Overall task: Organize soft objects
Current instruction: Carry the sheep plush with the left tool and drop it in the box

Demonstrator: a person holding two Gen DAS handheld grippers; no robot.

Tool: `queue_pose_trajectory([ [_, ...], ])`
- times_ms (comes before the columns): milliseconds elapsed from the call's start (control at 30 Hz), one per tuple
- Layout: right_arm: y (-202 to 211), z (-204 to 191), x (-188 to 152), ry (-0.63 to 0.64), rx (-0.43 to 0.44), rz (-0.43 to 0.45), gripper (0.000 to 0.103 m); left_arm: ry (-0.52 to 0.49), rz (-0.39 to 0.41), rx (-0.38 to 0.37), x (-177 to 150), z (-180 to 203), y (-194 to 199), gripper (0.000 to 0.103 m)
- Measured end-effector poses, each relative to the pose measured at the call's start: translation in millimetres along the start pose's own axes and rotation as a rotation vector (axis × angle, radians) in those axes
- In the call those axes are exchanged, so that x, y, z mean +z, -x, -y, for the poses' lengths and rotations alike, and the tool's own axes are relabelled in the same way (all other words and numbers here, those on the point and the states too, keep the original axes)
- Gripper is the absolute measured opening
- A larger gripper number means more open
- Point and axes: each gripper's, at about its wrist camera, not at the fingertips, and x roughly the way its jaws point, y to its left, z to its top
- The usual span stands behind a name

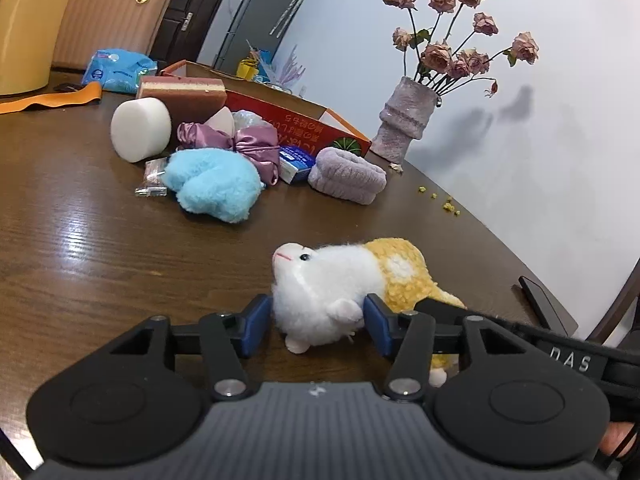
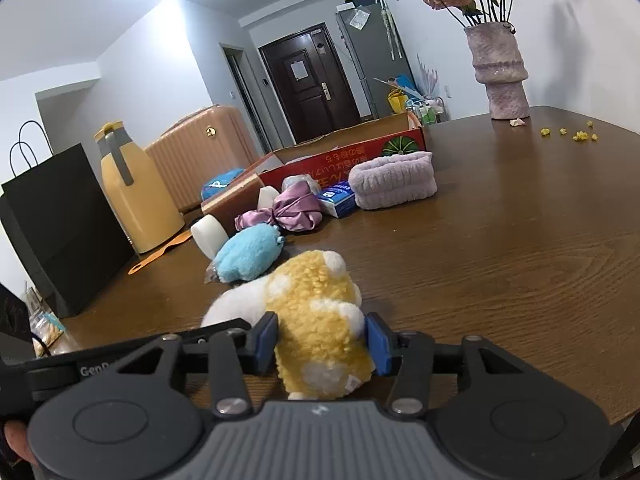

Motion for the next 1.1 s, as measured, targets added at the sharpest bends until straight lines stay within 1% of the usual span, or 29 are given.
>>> queue_pose_trajectory([
  [33, 0, 0, -1, -0.002, 0.0, 0.001, 0.048, 0.007, -0.002, -0.008, 1, -1, -2, 0.052],
  [67, 0, 0, -2, 0.002, 0.0, 0.002, 0.045, 0.009, -0.008, -0.023, 1, -3, -4, 0.051],
  [100, -1, -1, -2, 0.008, -0.001, 0.002, 0.044, 0.009, -0.012, -0.031, 1, -2, -5, 0.047],
  [167, -1, -3, -1, 0.013, -0.005, -0.002, 0.041, -0.008, -0.004, -0.027, 0, -1, -5, 0.044],
  [233, -1, -2, 2, 0.001, 0.001, -0.008, 0.039, -0.007, -0.001, -0.025, 2, 0, -4, 0.042],
  [300, 4, -5, 10, -0.002, 0.012, 0.013, 0.038, 0.003, 0.019, -0.04, 10, 1, 1, 0.042],
  [400, 11, -14, 34, 0.046, 0.013, 0.081, 0.038, 0.0, 0.063, -0.075, 38, 5, 3, 0.042],
  [433, 8, -15, 47, 0.056, 0.017, 0.099, 0.038, -0.021, 0.076, -0.084, 54, 8, -1, 0.042],
  [500, -3, -14, 83, 0.064, 0.023, 0.131, 0.038, -0.045, 0.082, -0.113, 98, 10, -16, 0.041],
  [600, -37, -9, 149, 0.073, 0.03, 0.18, 0.038, -0.045, 0.085, -0.142, 173, 10, -52, 0.041],
  [667, -74, -1, 200, 0.053, 0.039, 0.183, 0.038, -0.041, 0.102, -0.129, 220, 9, -83, 0.041],
  [733, -116, 12, 246, 0.03, 0.029, 0.157, 0.038, -0.04, 0.099, -0.093, 262, 6, -125, 0.042],
  [800, -164, 29, 286, 0.0, 0.015, 0.109, 0.038, -0.029, 0.072, -0.06, 293, 1, -167, 0.042],
  [867, -207, 49, 314, -0.065, 0.002, 0.062, 0.038, 0.0, 0.027, -0.043, 323, -11, -216, 0.042],
  [933, -250, 62, 332, -0.066, -0.042, 0.02, 0.038, 0.024, -0.033, -0.031, 342, -23, -263, 0.042],
  [1033, -312, 82, 340, -0.075, -0.11, -0.067, 0.038, 0.047, -0.139, 0.023, 350, -42, -332, 0.041],
  [1100, -346, 93, 336, -0.078, -0.15, -0.119, 0.038, 0.047, -0.201, 0.071, 349, -49, -364, 0.041],
])
